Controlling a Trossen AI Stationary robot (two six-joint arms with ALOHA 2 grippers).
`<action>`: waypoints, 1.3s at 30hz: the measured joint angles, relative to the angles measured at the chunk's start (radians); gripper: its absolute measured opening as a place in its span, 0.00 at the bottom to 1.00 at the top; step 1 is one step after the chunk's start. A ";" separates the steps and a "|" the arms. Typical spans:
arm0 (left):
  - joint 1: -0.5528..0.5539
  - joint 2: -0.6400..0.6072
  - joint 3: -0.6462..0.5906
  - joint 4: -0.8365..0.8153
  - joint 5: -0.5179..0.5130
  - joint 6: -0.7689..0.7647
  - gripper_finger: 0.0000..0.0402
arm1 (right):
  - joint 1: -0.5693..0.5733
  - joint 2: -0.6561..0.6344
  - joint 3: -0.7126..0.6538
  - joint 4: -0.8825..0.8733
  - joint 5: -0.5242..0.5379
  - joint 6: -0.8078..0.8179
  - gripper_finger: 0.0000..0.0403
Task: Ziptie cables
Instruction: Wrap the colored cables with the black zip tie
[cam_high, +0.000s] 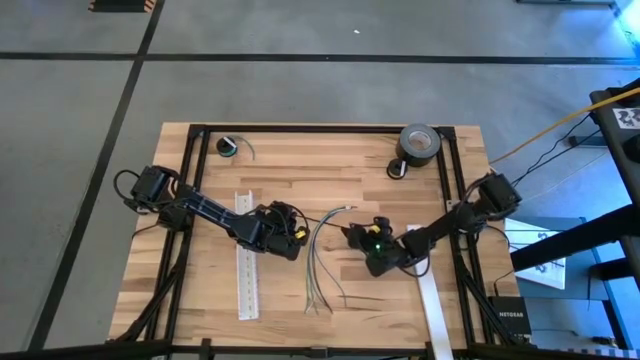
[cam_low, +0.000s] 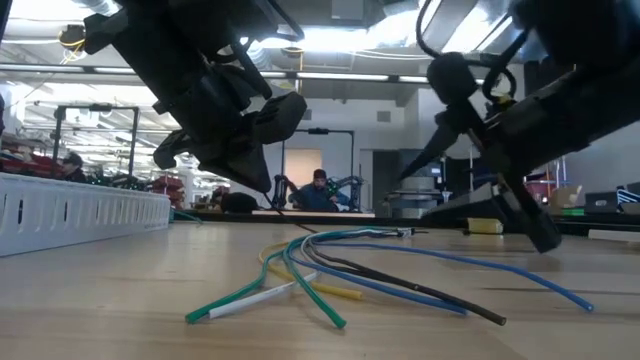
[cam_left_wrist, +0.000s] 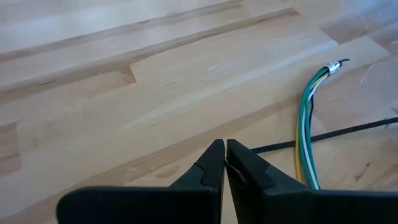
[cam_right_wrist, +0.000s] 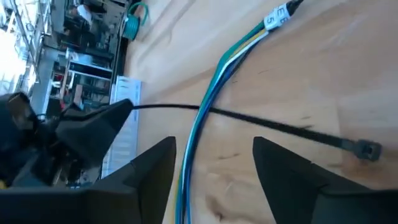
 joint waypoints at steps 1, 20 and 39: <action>0.000 0.000 0.000 0.001 0.000 0.000 0.00 | -0.005 0.000 0.006 -0.019 -0.014 -0.004 0.48; 0.001 0.000 0.000 0.020 -0.001 -0.003 0.00 | -0.080 0.003 0.086 -0.289 -0.165 -0.125 0.43; 0.001 0.000 0.000 0.023 -0.001 0.000 0.00 | -0.122 0.039 0.090 -0.294 -0.033 -0.074 0.39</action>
